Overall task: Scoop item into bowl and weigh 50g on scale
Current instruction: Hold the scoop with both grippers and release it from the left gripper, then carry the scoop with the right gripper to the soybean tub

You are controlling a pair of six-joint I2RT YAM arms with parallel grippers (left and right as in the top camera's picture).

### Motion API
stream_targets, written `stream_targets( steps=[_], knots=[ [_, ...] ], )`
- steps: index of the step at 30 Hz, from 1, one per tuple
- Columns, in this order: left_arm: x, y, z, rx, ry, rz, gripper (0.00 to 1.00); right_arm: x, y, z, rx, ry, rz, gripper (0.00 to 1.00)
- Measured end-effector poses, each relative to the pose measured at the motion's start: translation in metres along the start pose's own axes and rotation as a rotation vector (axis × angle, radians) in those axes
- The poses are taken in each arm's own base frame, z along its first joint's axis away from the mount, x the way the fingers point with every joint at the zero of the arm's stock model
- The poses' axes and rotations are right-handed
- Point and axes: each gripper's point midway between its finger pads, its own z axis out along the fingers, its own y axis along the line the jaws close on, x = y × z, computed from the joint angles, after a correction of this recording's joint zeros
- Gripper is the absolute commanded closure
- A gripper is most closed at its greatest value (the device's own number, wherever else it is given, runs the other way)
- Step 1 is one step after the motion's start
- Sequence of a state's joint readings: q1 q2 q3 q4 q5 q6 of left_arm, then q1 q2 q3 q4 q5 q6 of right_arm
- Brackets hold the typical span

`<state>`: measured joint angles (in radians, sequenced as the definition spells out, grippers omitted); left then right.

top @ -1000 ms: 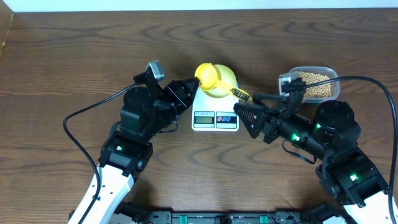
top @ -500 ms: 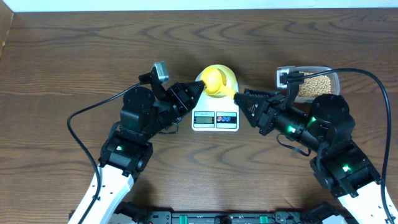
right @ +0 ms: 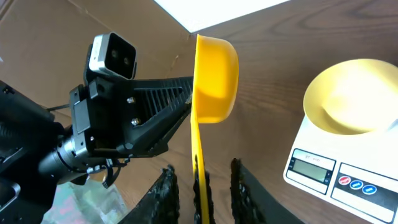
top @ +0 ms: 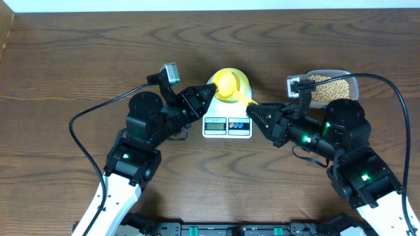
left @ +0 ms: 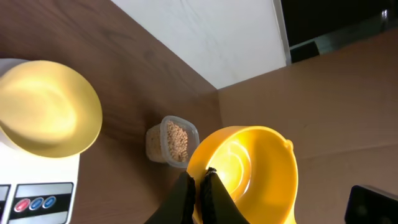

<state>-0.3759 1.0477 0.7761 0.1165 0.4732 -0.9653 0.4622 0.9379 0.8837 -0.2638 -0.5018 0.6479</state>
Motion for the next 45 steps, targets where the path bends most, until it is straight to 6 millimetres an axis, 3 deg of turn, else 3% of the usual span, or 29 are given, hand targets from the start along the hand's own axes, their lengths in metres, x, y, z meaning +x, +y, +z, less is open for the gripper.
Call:
stream_targets(
  steps=[11, 26, 29, 33, 40, 41, 42, 43, 44, 45],
  knots=[
    [0.000, 0.000, 0.000, 0.000, 0.000, 0.057, 0.93, -0.005, -0.011, -0.005, 0.019, -0.007, 0.023, 0.76],
    [0.000, 0.000, 0.000, 0.000, 0.000, 0.057, 0.93, 0.001, -0.001, -0.006, -0.046, 0.038, 0.027, 0.82],
    [0.000, 0.000, 0.000, 0.000, 0.000, 0.057, 0.93, 0.002, 0.000, -0.006, -0.050, 0.041, 0.027, 0.86],
    [0.000, 0.000, 0.000, 0.000, 0.000, 0.057, 0.93, 0.002, 0.000, -0.006, -0.053, 0.044, 0.029, 0.99],
    [0.000, 0.000, 0.000, 0.000, 0.000, 0.057, 0.93, 0.002, 0.000, -0.006, -0.053, 0.043, 0.029, 0.99],
    [0.000, 0.000, 0.000, 0.000, 0.000, 0.057, 0.90, 0.002, 0.000, -0.006, -0.052, 0.042, 0.029, 0.99],
    [0.000, 0.000, 0.000, 0.000, 0.000, 0.057, 0.72, 0.002, 0.000, -0.006, -0.050, 0.041, 0.029, 0.99],
    [0.000, 0.000, 0.000, 0.000, 0.000, 0.057, 0.43, 0.001, -0.001, -0.006, -0.045, 0.037, 0.029, 0.99],
    [0.000, 0.000, 0.000, 0.000, 0.000, 0.057, 0.25, -0.001, -0.003, -0.006, -0.033, 0.027, 0.029, 0.99],
    [0.000, 0.000, 0.000, 0.000, 0.000, 0.058, 0.15, -0.001, -0.004, -0.006, -0.030, 0.025, 0.029, 0.99]
  ],
)
